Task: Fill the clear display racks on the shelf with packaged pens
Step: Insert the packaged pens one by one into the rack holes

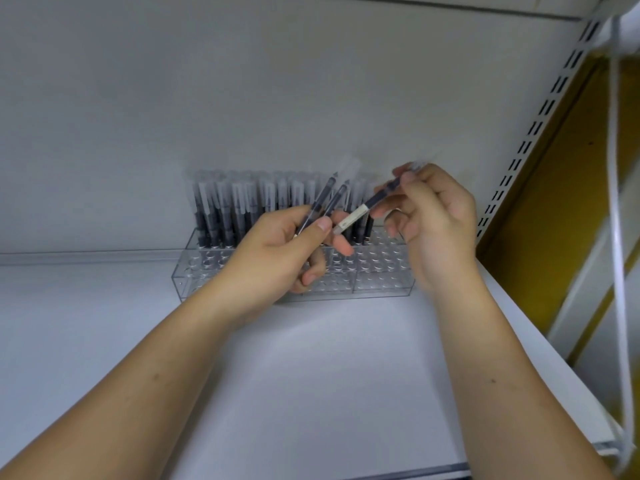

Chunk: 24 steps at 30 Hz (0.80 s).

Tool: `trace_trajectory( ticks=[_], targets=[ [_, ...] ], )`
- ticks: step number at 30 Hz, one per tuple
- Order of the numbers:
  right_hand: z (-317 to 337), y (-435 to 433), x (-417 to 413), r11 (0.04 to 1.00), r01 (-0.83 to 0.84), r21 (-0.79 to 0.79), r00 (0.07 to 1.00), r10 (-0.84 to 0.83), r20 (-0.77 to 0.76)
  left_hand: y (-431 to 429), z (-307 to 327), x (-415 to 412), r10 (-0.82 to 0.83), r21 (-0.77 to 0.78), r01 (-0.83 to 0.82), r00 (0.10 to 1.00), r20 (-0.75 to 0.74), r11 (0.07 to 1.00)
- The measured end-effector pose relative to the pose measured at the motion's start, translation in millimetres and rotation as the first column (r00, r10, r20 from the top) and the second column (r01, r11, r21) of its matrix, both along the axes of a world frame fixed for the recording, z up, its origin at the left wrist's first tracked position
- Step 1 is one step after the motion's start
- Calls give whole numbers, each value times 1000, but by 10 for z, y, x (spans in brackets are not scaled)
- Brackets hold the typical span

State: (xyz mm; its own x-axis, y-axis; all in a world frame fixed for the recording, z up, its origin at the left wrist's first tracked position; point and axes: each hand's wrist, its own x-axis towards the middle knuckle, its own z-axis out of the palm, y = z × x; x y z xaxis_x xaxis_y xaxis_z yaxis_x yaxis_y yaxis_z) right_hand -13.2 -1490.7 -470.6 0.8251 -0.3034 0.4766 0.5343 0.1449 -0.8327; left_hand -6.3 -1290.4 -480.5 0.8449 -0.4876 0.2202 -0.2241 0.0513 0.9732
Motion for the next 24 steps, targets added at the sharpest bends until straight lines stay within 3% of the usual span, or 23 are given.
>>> trace_trajectory(
  ticks=[5,10,14,24],
  targets=[
    [-13,-87,25,984,169,51,985,-170,26,10,-37,35,35,-6,-35,999,9,999],
    [-102,-106,90,865,406,-293,913,-396,96,22,-55,54,48,-7,-48,999,0,999],
    [-182,-97,117,782,402,-477,906,-417,80,22,-56,61,51,-27,-51,999,-5,998],
    [-246,-68,120,671,327,-665,903,-430,10,25,-54,63,42,-38,-42,999,6,998]
  ],
)
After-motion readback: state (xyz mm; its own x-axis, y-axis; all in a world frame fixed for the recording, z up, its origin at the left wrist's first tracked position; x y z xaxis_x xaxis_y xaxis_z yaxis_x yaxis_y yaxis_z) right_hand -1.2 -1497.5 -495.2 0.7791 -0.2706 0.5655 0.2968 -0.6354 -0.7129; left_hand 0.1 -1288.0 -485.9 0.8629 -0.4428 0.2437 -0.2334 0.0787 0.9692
